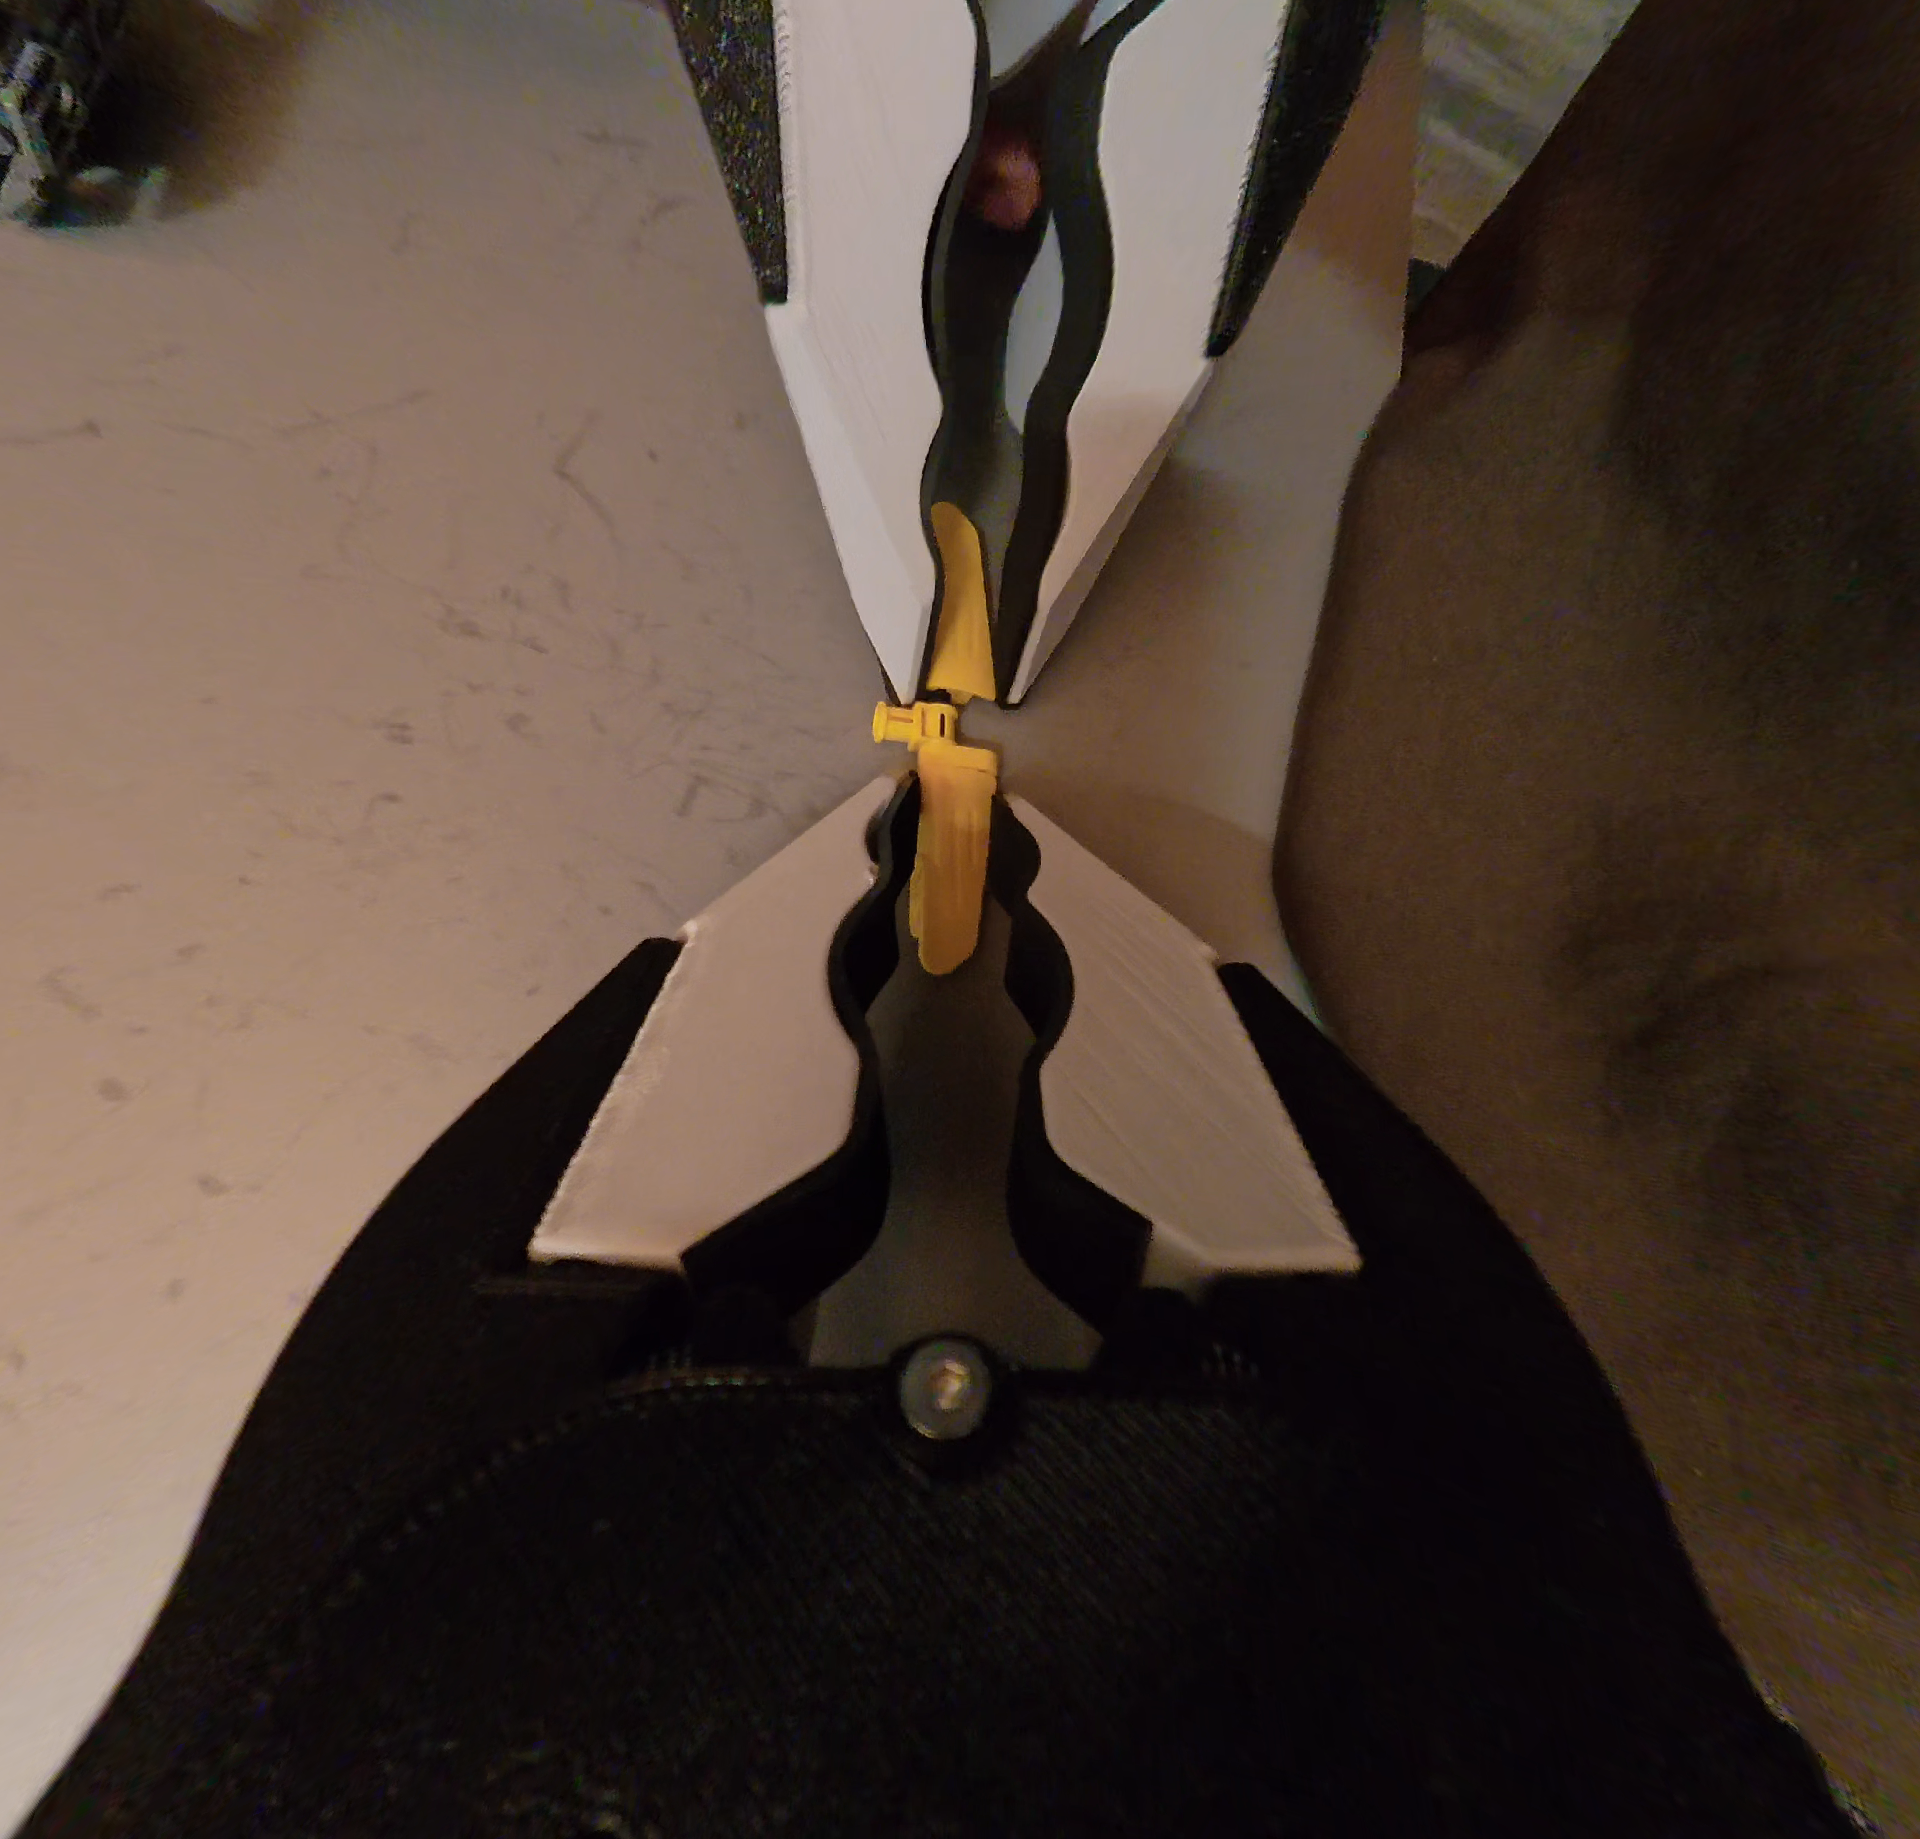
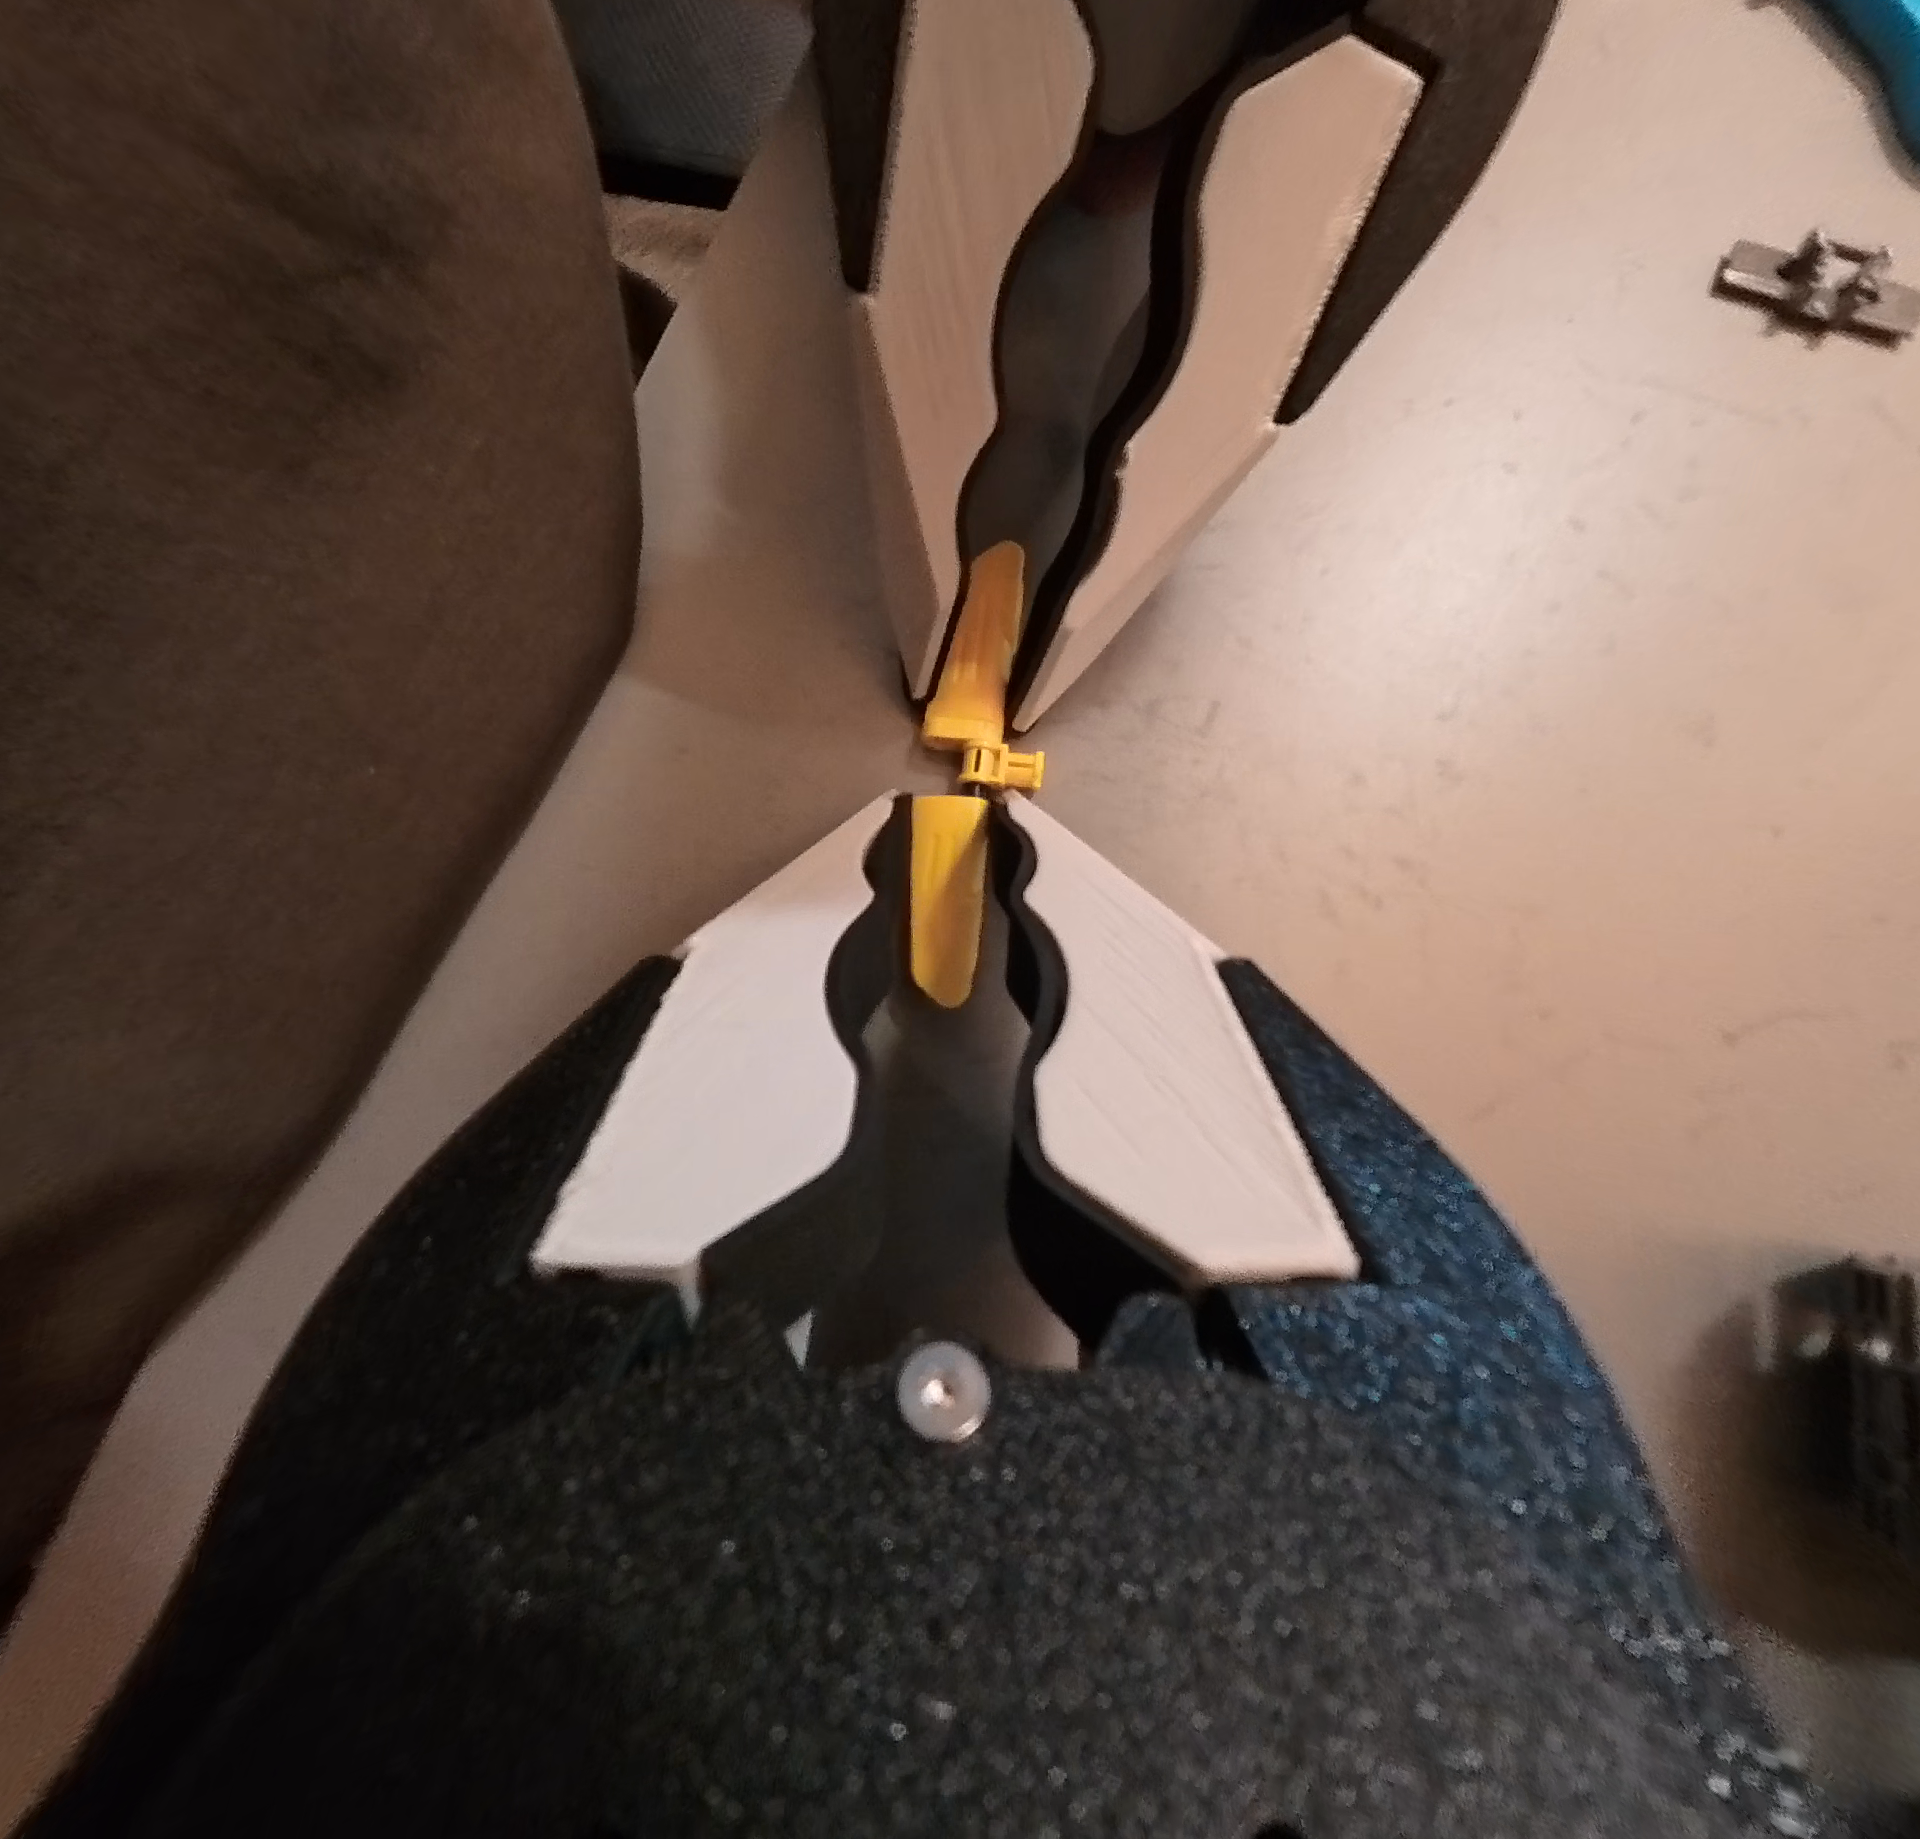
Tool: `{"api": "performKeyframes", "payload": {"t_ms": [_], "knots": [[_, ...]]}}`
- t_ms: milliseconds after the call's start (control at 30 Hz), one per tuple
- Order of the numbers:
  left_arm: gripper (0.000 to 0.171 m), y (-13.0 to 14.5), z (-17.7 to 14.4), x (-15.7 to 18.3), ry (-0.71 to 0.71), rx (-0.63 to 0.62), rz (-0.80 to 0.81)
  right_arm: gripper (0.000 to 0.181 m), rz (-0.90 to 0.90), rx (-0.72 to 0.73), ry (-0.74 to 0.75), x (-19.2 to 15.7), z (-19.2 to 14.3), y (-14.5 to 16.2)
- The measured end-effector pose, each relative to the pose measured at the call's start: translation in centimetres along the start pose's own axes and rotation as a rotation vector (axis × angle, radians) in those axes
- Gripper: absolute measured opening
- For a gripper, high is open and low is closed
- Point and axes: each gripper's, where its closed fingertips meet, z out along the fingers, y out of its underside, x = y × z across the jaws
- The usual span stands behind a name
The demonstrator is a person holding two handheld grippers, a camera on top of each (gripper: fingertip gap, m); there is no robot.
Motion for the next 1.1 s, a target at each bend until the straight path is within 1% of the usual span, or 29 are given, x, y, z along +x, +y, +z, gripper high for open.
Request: {"api": "performKeyframes", "payload": {"t_ms": [67, 133, 200, 233, 333, 433, 700, 1100], "knots": [[0.011, 0.0, 0.0, 0.0, 0.003, 0.001, -0.005, 0.018, 0.026, 0.002, 0.029, 0.0, -0.2, 0.1], [0.011, 0.0, 0.0, 0.0, -0.005, 0.001, -0.001, 0.030, 0.053, 0.005, 0.052, 0.0, -0.6, 0.4], [0.011, 0.0, 0.0, 0.0, -0.013, 0.000, 0.005, 0.031, 0.083, 0.011, 0.073, 0.0, -1.0, 0.8], [0.011, 0.0, 0.0, 0.0, -0.015, 0.000, 0.006, 0.030, 0.094, 0.013, 0.080, 0.0, -1.3, 1.0], [0.011, 0.0, 0.0, 0.0, -0.008, 0.001, -0.001, 0.019, 0.089, 0.010, 0.104, 0.0, -1.6, 1.5], [0.012, 0.0, 0.0, 0.0, -0.008, 0.001, -0.002, 0.015, 0.062, 0.002, 0.131, 0.1, -1.5, 1.5], [0.011, 0.0, 0.0, 0.0, -0.028, 0.005, 0.003, 0.012, 0.022, -0.002, 0.156, 0.1, -1.4, 1.3], [0.011, -0.1, 0.1, -0.1, -0.050, 0.008, 0.019, 0.012, 0.038, 0.001, 0.142, 0.0, -1.2, 1.2]]}}
